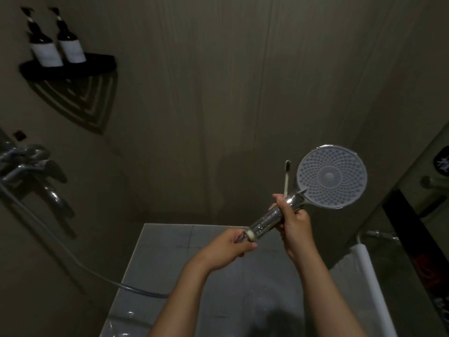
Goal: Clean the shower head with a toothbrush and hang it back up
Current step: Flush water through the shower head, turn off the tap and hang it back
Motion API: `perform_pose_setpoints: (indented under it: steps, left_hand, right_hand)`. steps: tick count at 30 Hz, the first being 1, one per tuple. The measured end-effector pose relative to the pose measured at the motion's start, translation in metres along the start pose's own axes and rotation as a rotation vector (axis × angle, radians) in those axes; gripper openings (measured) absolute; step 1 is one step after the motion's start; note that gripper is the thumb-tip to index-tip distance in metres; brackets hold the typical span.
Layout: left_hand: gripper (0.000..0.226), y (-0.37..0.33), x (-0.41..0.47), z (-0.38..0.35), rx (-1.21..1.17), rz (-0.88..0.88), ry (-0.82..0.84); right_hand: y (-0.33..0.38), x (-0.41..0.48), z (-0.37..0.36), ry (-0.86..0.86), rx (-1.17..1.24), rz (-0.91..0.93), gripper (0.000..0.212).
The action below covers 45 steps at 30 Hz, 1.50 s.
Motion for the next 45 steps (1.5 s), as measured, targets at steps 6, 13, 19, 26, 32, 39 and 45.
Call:
perform_pose_setpoints:
  steps: [6, 13, 19, 26, 32, 39, 45]
  left_hand:
    - [0.020, 0.015, 0.008, 0.000, 0.089, 0.020, -0.053]
    - [0.029, 0.018, 0.010, 0.001, 0.168, 0.064, -0.015]
    - [0.027, 0.002, 0.005, 0.005, 0.080, -0.032, -0.098]
    - [0.025, 0.005, 0.004, 0.008, 0.296, -0.001, -0.192]
    - [0.024, 0.009, 0.005, 0.010, 0.073, 0.039, -0.029]
    - [0.011, 0.008, 0.001, 0.020, 0.066, -0.077, -0.180]
    - [0.021, 0.010, 0.003, 0.025, 0.079, -0.128, -0.354]
  right_hand:
    - [-0.007, 0.000, -0.002, 0.017, -0.009, 0.013, 0.008]
    - [-0.007, -0.001, -0.002, 0.032, -0.052, -0.001, 0.009]
    - [-0.003, -0.001, -0.005, 0.033, -0.074, 0.016, 0.011]
    - [-0.011, 0.003, -0.006, -0.009, -0.116, 0.026, 0.010]
    - [-0.016, 0.007, 0.004, -0.104, -0.131, 0.028, 0.006]
    - [-0.013, 0.008, 0.001, -0.099, -0.138, -0.007, 0.008]
    - [-0.017, 0.010, 0.005, -0.148, -0.082, -0.026, 0.020]
Point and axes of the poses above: each hand's wrist, its own x-axis towards the middle knuckle, its own z-axis out of the back of the hand, y = z × x, the point moved 5 cm from there along x, towards the middle knuckle, and after that the axes turned 9 degrees about x, right-handed, at the moved point
